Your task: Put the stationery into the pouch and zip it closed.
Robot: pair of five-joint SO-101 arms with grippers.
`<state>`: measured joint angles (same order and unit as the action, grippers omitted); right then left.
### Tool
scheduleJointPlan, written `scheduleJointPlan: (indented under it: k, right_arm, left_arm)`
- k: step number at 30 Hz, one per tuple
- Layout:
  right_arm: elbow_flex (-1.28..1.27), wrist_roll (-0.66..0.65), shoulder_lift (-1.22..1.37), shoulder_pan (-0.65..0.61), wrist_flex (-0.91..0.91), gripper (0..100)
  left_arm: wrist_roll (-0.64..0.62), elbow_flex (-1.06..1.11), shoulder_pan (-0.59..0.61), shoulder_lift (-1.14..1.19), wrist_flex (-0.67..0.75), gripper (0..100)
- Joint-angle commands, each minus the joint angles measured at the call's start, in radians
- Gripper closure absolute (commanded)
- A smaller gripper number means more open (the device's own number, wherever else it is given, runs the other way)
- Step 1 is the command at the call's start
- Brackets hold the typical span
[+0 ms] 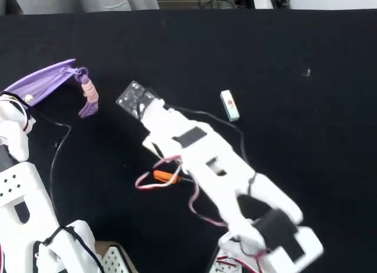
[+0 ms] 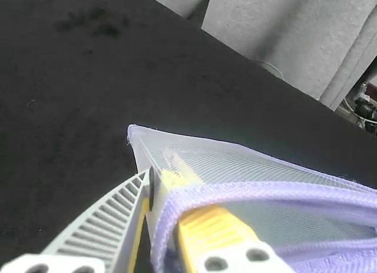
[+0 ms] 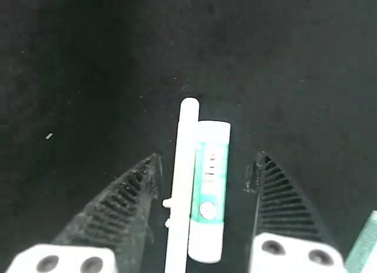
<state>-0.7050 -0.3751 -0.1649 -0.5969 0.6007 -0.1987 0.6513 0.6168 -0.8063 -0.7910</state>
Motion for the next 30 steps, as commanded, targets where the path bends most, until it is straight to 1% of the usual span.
scheduleJointPlan:
  k: [1, 11, 18, 24, 27, 30]
  right_arm:
    - [0.150, -0.008, 0.122, 0.018, 0.038, 75.8]
    - [0.348, -0.009, 0.326, 0.025, 0.147, 75.8]
    - [0.541, -0.017, 0.526, 0.029, 0.236, 75.8]
    - [0.768, -0.009, 0.676, 0.080, 0.394, 75.8]
    - [0.881, -0.014, 0.753, 0.080, 0.496, 75.8]
    - [0.966, -0.012, 0.809, 0.078, 0.555, 75.8]
  left_arm:
    - [0.008, -0.041, 0.008, -0.005, 0.025, 97]
    - [0.008, -0.039, 0.002, -0.005, 0.021, 97]
    - [0.008, -0.036, 0.002, -0.005, 0.021, 97]
    - [0.006, -0.035, 0.001, -0.005, 0.020, 97]
    - [0.006, -0.035, 0.001, -0.005, 0.020, 97]
    - [0.005, -0.033, 0.001, -0.005, 0.020, 97]
